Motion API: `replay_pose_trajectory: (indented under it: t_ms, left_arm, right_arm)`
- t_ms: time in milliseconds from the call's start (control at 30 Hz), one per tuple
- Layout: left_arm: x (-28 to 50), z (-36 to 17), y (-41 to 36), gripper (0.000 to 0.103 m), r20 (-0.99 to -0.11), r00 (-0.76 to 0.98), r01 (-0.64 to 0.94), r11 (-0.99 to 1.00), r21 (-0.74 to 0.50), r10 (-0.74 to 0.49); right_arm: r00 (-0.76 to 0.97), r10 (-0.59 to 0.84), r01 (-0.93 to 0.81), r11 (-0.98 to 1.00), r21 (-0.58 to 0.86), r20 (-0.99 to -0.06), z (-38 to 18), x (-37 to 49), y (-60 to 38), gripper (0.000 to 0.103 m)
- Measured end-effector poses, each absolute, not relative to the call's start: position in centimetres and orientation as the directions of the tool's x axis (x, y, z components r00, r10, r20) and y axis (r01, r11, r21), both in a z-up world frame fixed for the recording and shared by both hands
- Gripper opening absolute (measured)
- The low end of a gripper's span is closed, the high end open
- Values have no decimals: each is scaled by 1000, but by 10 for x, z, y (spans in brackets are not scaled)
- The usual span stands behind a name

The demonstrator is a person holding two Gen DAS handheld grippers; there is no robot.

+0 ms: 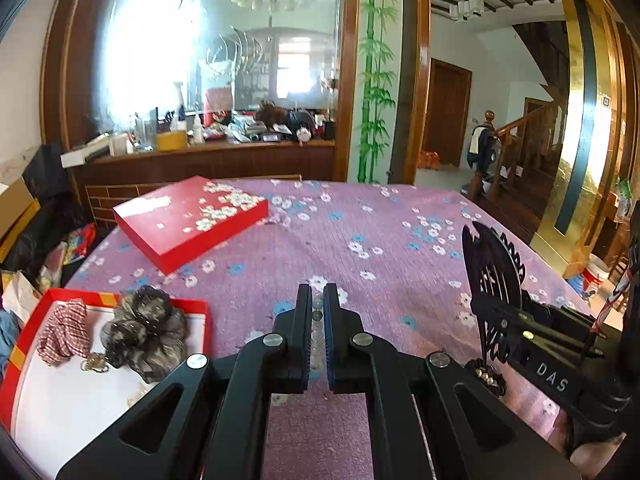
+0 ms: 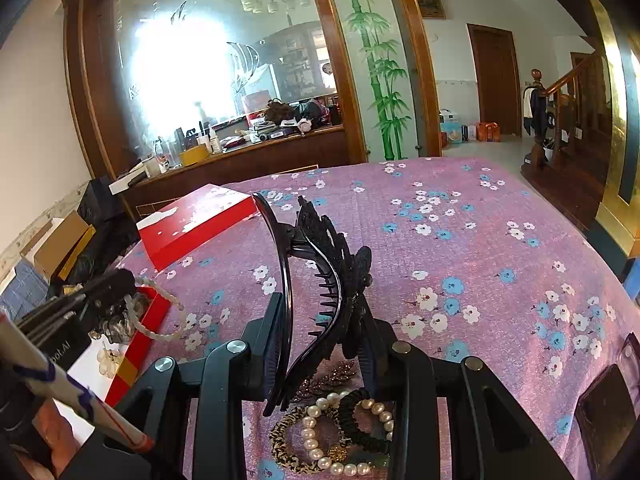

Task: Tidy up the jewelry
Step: 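Grasp the black claw clip with the right gripper while the left grasps the pale bead bracelet, then carry the claw clip and bead bracelet over the white box with both grippers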

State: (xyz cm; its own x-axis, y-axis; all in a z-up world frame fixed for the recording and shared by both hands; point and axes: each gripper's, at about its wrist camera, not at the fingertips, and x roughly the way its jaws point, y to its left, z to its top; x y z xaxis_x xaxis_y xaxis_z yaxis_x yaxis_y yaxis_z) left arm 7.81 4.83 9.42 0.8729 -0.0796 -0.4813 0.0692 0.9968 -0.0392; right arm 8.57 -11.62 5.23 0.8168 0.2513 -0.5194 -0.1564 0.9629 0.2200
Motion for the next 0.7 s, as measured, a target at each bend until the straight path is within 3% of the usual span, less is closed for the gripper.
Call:
replay_pose_trajectory:
  t_ms: [700]
  left_arm:
    - [69,101,46,5,-421,907,20,1000,14,-12]
  right_arm:
    - [812,254,-197,967,163,-526,49,81,-98,35]
